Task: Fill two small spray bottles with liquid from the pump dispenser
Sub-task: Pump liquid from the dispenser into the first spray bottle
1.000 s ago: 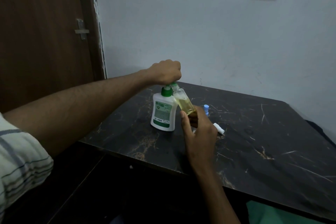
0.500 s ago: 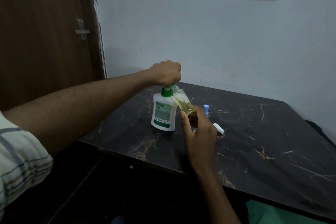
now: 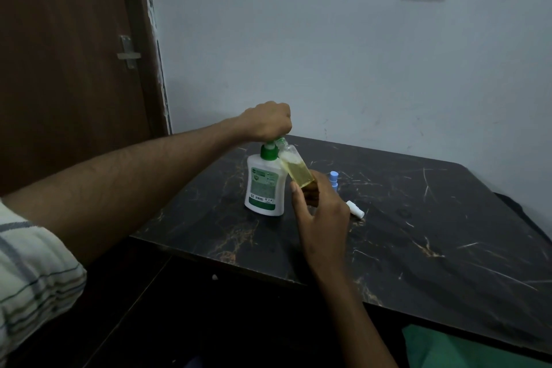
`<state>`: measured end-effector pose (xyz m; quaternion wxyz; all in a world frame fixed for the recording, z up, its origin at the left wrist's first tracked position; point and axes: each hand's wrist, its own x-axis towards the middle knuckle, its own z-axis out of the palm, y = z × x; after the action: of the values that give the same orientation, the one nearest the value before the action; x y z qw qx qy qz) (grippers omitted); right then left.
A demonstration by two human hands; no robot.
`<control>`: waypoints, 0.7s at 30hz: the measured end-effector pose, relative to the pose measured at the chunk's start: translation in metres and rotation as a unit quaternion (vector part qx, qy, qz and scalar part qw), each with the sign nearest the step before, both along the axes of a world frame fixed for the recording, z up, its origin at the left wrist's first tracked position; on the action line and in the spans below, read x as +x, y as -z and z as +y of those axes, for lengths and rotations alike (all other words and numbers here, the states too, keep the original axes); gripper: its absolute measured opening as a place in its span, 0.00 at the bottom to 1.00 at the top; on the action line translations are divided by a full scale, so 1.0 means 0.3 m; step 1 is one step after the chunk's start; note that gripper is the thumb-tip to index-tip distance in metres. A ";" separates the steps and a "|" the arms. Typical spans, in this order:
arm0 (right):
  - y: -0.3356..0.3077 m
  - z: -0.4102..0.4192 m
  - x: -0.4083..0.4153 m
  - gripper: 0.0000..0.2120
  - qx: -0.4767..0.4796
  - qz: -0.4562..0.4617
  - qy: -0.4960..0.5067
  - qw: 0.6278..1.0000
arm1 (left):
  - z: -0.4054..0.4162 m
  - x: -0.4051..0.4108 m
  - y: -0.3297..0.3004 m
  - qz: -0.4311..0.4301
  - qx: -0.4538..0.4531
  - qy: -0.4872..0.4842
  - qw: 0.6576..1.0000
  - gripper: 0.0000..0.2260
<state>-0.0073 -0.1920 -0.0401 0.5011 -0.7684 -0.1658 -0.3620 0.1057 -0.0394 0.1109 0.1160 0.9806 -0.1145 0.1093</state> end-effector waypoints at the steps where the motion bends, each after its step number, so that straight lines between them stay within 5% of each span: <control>1: -0.002 0.002 0.002 0.13 0.004 -0.001 -0.001 1.000 | 0.000 -0.001 -0.006 0.001 0.002 -0.001 1.000 0.03; 7: -0.001 0.012 0.002 0.21 -0.002 -0.001 0.016 1.000 | -0.009 -0.008 -0.028 -0.001 0.002 -0.005 1.000 0.04; 21: -0.005 0.024 -0.016 0.17 0.008 -0.007 -0.001 1.000 | 0.009 -0.011 -0.001 -0.012 -0.015 -0.021 1.000 0.07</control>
<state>-0.0122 -0.1849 -0.0386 0.5061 -0.7620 -0.1669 -0.3680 0.1024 -0.0367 0.1112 0.1269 0.9796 -0.0932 0.1253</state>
